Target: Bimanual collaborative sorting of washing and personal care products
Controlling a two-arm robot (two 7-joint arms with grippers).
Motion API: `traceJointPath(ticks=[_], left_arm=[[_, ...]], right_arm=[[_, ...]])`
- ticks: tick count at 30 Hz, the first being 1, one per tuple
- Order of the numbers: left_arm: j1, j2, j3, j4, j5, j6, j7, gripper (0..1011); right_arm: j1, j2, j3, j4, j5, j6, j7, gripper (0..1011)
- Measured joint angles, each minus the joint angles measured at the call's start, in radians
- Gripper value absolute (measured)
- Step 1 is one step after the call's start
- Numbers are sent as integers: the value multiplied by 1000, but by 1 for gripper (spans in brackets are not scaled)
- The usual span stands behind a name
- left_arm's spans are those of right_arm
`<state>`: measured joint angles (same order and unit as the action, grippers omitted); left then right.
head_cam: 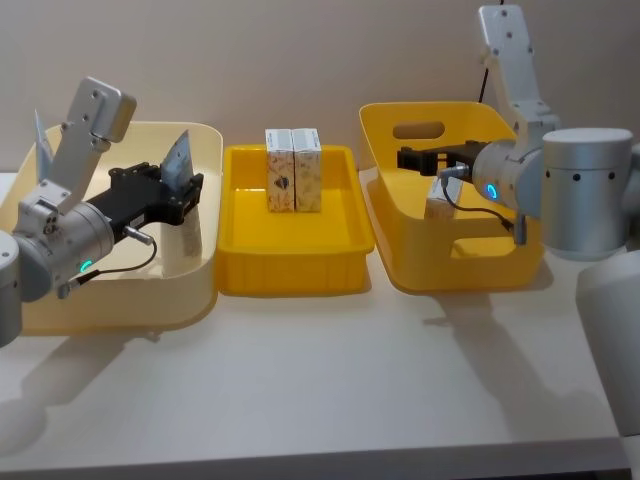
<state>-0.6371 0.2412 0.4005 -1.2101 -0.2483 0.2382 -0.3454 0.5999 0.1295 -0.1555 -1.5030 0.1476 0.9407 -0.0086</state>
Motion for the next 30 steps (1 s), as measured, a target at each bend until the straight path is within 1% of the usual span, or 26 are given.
traceJointPath(ticks=[1,4,5,6,7,13,24,30], left_arm=[[0,0,0,1,0,-1,0,399],[-1,0,1,2,1,-2,0,323],[-1,0,1,2,1,-2,0,323],[-1,-1,1,2,1,-2,-1,257],[-1,-1,1,3,1,-2,-1,234],[-2,-1,1,4,2,-3,-1,196],[-4,-2,0,8,3,-6,-5,196],[-18,-3,-2,17,5,-12,-16,195]], right_arm=[[0,0,0,0,0,0,0,1001],[0,0,0,0,0,0,0,1001],[0,0,0,0,0,0,0,1001],[0,0,0,0,0,0,0,1001],[0,0,0,0,0,0,0,1001],[0,0,0,0,0,0,0,1001],[0,0,0,0,0,0,0,1001],[0,0,0,0,0,0,0,1001]])
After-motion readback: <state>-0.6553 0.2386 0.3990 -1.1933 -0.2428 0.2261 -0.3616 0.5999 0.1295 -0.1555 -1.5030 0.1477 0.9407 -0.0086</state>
